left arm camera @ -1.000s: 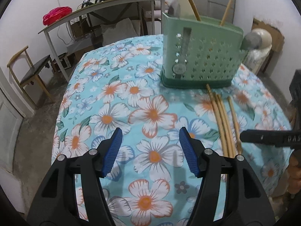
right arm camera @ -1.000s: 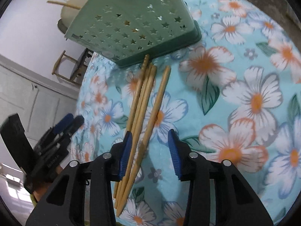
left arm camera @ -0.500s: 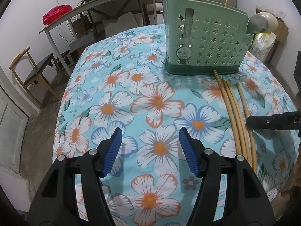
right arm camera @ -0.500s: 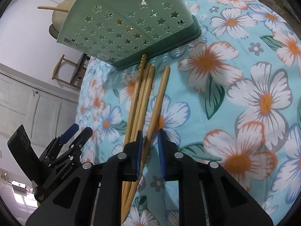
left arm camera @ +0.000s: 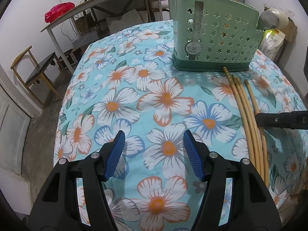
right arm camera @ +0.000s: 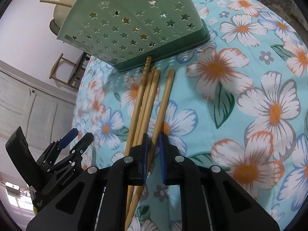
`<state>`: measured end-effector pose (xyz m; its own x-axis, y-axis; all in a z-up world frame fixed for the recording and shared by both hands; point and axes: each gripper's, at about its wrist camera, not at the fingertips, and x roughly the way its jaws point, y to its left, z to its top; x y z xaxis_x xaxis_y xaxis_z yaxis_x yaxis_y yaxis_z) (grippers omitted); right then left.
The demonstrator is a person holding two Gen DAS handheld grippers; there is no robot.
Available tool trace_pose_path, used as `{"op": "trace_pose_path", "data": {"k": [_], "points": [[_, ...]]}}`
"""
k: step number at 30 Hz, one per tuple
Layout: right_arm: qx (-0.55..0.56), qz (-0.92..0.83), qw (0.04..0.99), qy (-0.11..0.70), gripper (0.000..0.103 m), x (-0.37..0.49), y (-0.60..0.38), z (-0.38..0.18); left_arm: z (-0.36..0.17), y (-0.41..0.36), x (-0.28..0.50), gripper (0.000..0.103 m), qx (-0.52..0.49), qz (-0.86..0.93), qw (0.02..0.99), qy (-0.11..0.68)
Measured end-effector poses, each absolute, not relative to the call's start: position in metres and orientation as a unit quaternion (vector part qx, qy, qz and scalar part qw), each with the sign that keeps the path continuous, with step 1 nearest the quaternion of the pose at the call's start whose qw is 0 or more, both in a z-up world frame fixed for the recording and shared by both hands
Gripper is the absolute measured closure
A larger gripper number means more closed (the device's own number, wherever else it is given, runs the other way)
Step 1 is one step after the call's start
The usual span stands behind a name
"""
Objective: Organize utensils
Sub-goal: 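Move the right tool back to the chopsticks and grasp one, then grasp another chopstick with the left tool while the right tool holds its chopstick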
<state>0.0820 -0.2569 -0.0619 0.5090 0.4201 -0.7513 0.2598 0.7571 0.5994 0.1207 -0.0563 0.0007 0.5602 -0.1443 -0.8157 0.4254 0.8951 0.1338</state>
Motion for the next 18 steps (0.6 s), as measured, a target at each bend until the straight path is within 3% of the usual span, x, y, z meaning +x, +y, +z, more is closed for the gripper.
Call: {"op": "trace_pose_path", "data": {"k": [6, 11, 18], "points": [[0.32, 0.039, 0.809, 0.492, 0.095, 0.084, -0.252, -0.059, 0.002, -0.054, 0.12, 0.044, 0.148, -0.166, 0.871, 0.438], [0.291, 0.006, 0.822, 0.489, 0.096, 0.077, -0.26, -0.056, 0.009, -0.052, 0.117, 0.044, 0.08, -0.228, 0.867, 0.436], [0.293, -0.008, 0.823, 0.486, 0.096, 0.068, -0.269, -0.062, -0.004, -0.081, 0.113, 0.073, 0.009, -0.342, 0.808, 0.48]]}}
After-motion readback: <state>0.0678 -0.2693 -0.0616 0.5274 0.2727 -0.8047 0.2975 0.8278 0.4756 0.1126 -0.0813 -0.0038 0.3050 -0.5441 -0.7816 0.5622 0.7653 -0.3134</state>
